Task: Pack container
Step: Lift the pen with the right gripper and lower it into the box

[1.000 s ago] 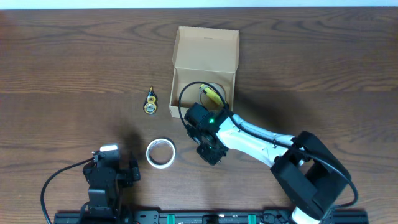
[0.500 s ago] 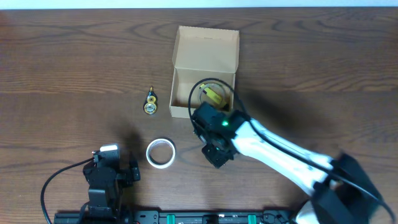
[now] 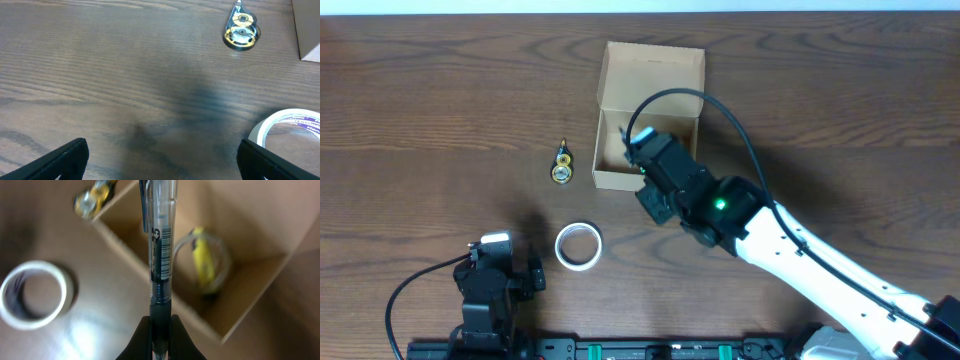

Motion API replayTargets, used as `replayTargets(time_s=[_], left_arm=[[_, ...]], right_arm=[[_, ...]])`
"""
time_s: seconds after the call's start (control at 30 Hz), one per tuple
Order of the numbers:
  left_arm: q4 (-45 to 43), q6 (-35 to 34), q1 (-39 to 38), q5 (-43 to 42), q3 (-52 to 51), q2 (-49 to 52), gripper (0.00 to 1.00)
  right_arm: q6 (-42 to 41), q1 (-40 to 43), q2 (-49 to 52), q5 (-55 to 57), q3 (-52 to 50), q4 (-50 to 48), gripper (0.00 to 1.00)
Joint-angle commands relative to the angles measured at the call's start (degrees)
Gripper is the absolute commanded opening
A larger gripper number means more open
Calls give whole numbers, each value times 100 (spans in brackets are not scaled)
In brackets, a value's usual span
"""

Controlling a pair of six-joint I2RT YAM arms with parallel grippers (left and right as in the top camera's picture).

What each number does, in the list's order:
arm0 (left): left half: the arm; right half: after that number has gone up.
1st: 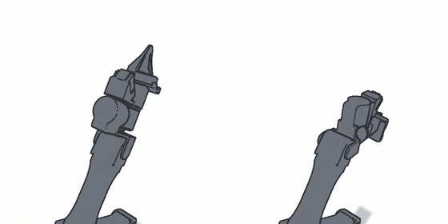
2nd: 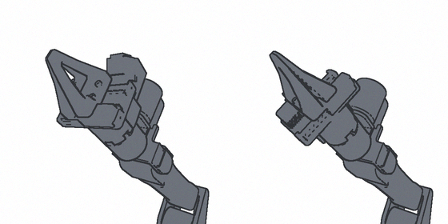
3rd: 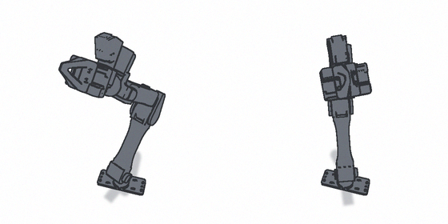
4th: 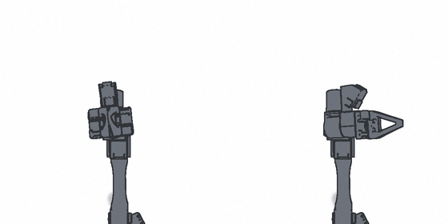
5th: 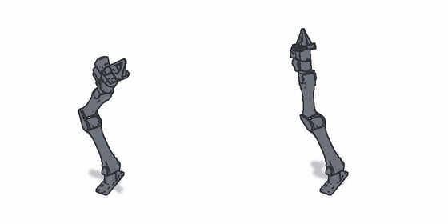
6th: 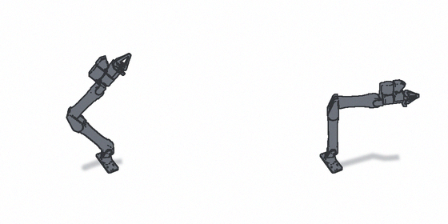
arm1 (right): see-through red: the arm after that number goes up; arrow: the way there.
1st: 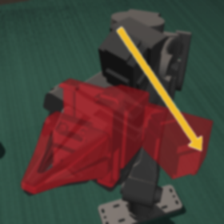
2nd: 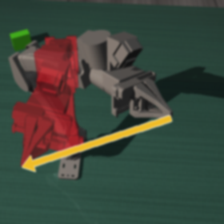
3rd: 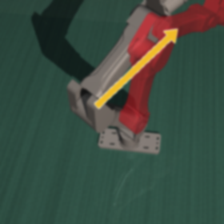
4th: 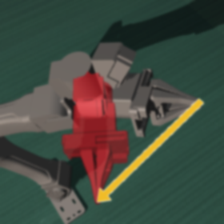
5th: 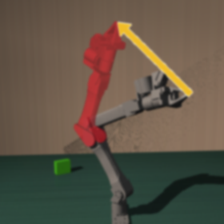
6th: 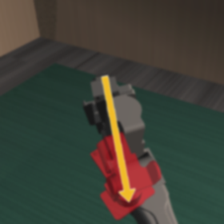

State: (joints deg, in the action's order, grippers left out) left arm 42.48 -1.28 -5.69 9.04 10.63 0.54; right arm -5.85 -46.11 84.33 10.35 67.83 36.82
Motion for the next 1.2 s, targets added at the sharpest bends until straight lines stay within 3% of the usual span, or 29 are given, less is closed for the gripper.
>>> replayTargets(time_s=[0.0, 0.3, 0.53, 1.17], left_arm=[[76, -2, 4, 37, -109, -33, 95], [76, -2, 4, 37, -109, -33, 95], [76, -2, 4, 37, -109, -33, 95], [76, -2, 4, 37, -109, -33, 95]], right_arm=[[214, 282, 133, 317, 118, -306, 1], [627, 824, 1029, 273, 1517, 175, 3], [638, 938, 2485, 271, 3506, 2229, 1], [675, 1027, 3300, -483, 3722, 3150, 1]])
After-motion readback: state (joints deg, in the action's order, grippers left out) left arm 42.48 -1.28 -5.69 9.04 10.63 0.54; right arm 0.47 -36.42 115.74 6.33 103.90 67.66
